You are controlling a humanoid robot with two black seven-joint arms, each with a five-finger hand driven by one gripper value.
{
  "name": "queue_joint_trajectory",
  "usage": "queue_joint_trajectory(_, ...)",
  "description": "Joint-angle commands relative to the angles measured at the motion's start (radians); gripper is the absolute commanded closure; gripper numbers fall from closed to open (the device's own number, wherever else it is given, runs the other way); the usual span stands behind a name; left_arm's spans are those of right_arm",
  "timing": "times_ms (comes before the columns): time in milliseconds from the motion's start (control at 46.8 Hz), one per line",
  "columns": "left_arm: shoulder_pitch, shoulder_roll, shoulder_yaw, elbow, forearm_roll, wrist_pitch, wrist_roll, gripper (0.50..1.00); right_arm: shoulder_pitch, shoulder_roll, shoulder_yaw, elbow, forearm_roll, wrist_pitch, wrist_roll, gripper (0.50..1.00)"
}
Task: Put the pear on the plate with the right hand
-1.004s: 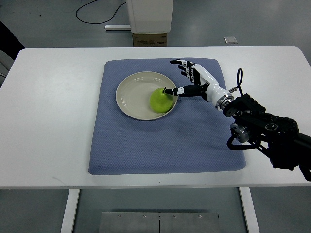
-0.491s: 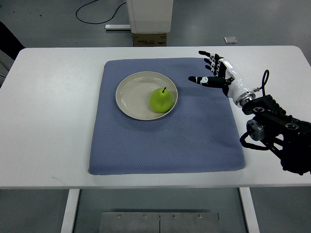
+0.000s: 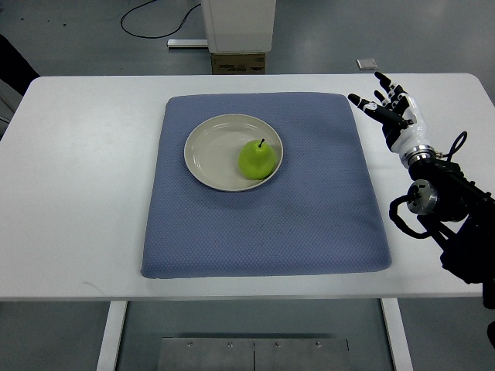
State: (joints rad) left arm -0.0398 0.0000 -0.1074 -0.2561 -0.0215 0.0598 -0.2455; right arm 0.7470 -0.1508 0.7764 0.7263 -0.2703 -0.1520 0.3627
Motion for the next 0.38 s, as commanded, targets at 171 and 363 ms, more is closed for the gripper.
queue_joint_trajectory(171,0.001,0.0,0.0,0.0,0.0,0.0,0.0,0.5,-0.034,0.013,0.041,0.001,0.0,-0.006,-0.001,0.5)
queue_joint_trajectory(363,0.0,0.0,0.0,0.0,0.0,0.0,0.0,0.5,-0.046,0.027,0.04,0.002,0.0,-0.006,0.005,0.5)
